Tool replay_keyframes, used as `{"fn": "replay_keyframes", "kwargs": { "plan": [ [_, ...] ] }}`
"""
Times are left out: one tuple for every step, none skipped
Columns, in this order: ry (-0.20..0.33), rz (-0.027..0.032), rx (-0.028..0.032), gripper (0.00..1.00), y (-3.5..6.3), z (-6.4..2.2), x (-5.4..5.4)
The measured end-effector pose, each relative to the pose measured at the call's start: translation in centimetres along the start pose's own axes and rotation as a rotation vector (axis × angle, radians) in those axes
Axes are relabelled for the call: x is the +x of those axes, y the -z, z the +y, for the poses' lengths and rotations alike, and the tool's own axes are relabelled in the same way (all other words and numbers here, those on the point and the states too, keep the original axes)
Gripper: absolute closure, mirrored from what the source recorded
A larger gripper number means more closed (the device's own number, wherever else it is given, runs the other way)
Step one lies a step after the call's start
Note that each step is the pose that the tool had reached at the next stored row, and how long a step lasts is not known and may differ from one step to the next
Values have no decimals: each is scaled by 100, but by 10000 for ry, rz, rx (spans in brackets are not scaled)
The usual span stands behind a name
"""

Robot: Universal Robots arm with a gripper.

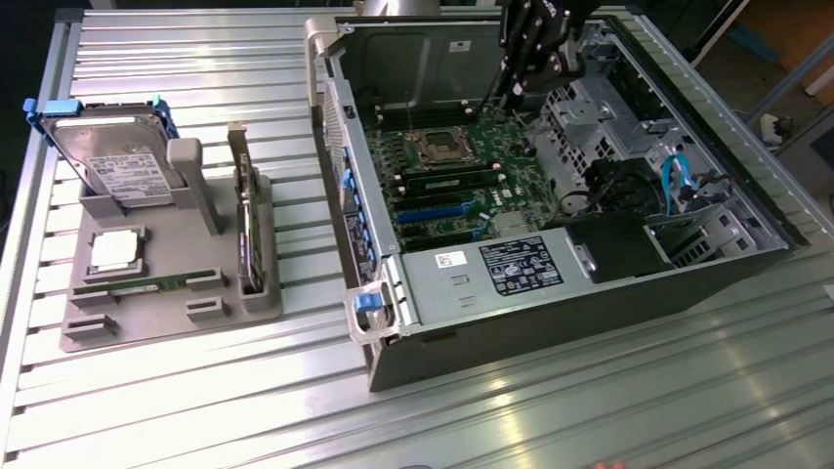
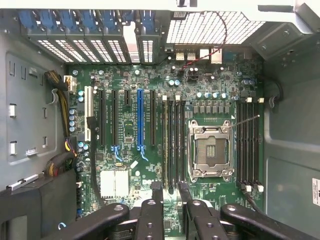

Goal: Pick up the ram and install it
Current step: 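Insert the ram into the slot, then press down the ram until it locks into place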

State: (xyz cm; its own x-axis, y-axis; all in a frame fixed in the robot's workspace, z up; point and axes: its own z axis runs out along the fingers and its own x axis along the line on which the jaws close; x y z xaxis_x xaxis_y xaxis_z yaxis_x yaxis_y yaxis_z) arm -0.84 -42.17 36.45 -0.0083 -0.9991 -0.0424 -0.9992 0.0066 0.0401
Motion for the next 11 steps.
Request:
{"fn": "replay_keyframes", "kwargs": {
  "plan": [
    [0, 1, -1, 74, 1, 0, 0],
    [0, 2, -1, 74, 1, 0, 0],
    [0, 1, 0, 74, 1, 0, 0],
    [0, 1, 0, 74, 1, 0, 0],
    [0, 1, -1, 74, 1, 0, 0],
    [0, 2, 0, 74, 1, 0, 0],
    [0, 1, 0, 74, 0, 0, 0],
    [0, 1, -1, 74, 1, 0, 0],
    [0, 1, -1, 74, 1, 0, 0],
    [0, 1, -1, 74, 1, 0, 0],
    [0, 1, 0, 74, 1, 0, 0]
  ]
}}
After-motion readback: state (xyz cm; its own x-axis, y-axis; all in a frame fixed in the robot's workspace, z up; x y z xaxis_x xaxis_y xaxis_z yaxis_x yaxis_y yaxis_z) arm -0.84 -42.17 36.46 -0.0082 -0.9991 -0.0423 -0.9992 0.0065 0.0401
